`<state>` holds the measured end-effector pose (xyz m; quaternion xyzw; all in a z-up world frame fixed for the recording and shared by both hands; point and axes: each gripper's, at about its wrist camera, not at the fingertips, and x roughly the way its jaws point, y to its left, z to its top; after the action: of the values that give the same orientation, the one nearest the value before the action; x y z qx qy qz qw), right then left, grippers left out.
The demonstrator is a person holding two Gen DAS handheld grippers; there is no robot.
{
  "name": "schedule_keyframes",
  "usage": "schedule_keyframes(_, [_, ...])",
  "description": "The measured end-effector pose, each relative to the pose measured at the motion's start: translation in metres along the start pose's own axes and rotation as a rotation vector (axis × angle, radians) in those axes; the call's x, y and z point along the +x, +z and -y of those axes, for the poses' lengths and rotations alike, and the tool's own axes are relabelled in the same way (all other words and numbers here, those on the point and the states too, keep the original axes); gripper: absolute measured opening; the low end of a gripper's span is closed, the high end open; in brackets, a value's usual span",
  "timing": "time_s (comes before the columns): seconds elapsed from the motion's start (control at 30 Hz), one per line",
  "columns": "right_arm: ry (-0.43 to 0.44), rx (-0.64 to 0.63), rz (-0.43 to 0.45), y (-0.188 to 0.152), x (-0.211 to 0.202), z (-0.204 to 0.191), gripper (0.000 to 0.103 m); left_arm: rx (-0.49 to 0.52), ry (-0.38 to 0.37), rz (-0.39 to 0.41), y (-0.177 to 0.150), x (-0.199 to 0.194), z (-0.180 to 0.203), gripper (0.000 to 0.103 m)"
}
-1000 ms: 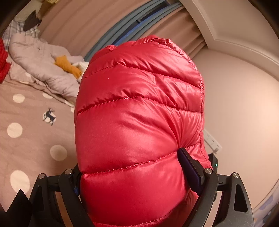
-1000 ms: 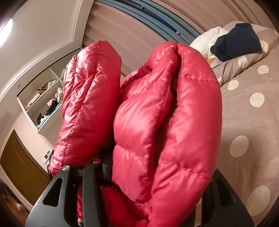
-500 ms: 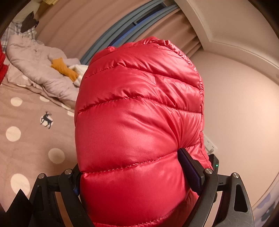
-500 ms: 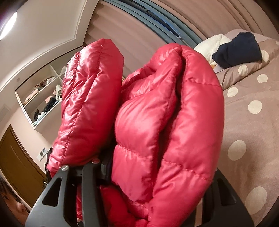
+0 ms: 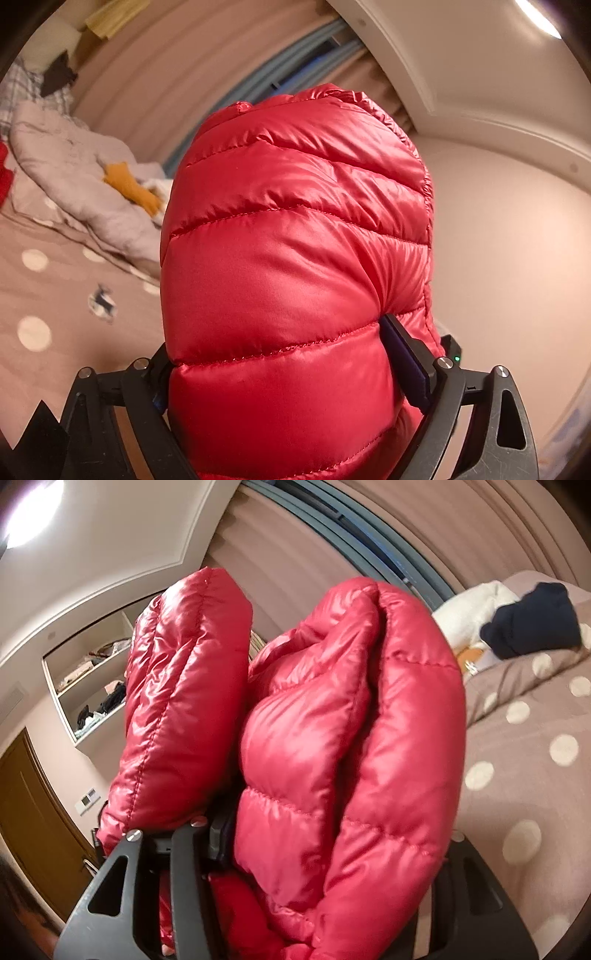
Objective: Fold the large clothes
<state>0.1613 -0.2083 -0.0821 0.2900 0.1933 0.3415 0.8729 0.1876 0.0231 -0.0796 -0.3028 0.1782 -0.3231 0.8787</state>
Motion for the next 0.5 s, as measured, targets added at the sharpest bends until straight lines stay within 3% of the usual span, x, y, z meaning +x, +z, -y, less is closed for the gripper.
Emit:
schedule_keyframes(0.13, [-0.066,0.032,-0.034,0.000,0.051,0.045,0.052,0.008,0.110,-0.005,0.000,0.053,-0.055,0.093])
schedule_keyframes(0.2, [-0.146,0.031,-0.052,-0.006,0.078,0.075,0.051,-0.010,0.202,-0.068,-0.007,0.089,-0.092,0.093])
schedule_keyframes(0.33, [-0.421,0.155,-0.229,-0.040,0.139,0.168,0.048,-0.143,0.440,-0.283,-0.053,0.166,-0.184,0.093])
schedule_keyframes(0.37, [-0.495,0.183,-0.285,-0.053,0.151,0.192,0.048,-0.153,0.522,-0.344,-0.069,0.181,-0.204,0.093])
schedule_keyframes(0.4, [-0.607,0.207,-0.382,-0.072,0.165,0.221,0.052,-0.146,0.549,-0.366,-0.081,0.190,-0.214,0.095])
schedule_keyframes(0.43, [-0.639,0.231,-0.436,-0.086,0.171,0.240,0.054,-0.130,0.540,-0.346,-0.085,0.190,-0.215,0.097])
schedule_keyframes(0.5, [-0.596,0.222,-0.373,-0.090,0.164,0.248,0.054,-0.105,0.560,-0.336,-0.086,0.189,-0.207,0.097])
